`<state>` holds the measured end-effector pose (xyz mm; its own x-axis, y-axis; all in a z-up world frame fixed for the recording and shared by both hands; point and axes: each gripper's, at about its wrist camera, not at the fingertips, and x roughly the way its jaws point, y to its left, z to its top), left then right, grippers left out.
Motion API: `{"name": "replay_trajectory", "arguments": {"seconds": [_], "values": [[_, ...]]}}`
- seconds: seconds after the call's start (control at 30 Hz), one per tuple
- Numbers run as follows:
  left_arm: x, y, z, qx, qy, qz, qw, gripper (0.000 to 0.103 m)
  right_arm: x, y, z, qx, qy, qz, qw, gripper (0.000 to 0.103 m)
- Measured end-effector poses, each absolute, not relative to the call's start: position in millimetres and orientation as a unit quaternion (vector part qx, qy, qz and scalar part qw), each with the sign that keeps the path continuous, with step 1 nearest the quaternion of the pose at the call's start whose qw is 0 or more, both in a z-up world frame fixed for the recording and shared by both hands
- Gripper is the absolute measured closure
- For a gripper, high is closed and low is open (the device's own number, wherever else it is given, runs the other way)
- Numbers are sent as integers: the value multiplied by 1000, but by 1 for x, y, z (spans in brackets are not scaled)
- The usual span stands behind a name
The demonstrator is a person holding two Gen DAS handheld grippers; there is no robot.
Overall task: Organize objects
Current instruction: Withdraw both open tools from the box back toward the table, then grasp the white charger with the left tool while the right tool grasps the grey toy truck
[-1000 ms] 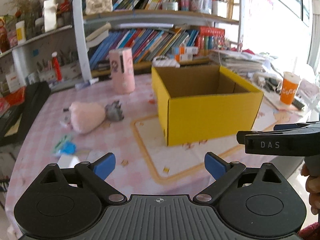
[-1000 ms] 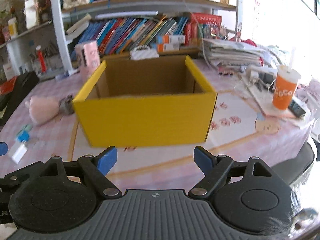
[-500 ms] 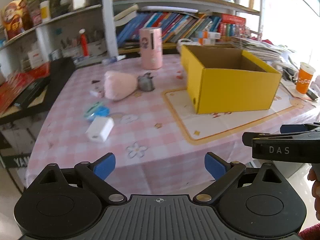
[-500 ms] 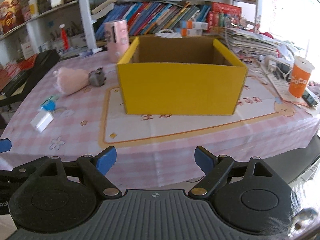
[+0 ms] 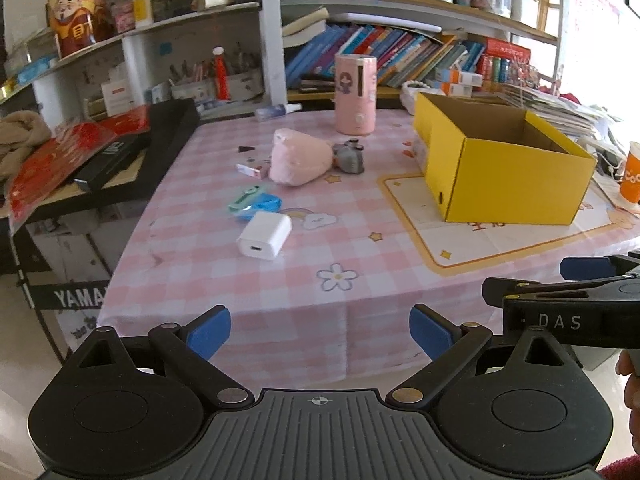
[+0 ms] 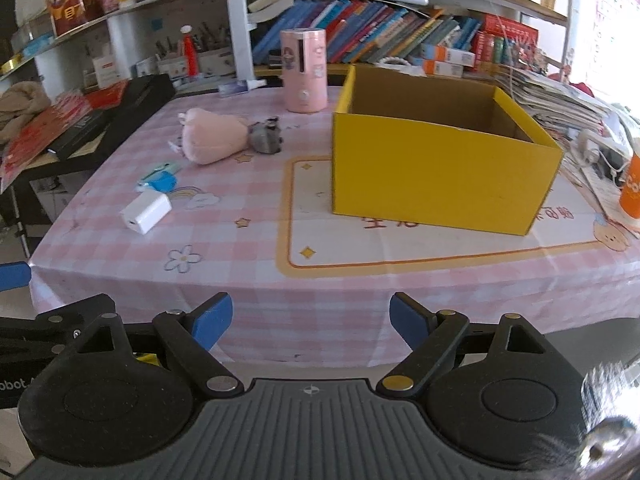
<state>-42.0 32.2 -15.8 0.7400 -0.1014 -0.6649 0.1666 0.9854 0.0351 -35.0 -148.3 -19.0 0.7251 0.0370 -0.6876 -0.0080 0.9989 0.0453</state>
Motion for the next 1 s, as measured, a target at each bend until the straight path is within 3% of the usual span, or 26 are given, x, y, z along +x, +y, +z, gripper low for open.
{"name": "replay_trajectory", "arguments": {"seconds": [1.0], "values": [[-34, 73, -15, 22, 347, -31, 937, 5, -14, -100, -17, -4, 368, 63, 927, 17]]}}
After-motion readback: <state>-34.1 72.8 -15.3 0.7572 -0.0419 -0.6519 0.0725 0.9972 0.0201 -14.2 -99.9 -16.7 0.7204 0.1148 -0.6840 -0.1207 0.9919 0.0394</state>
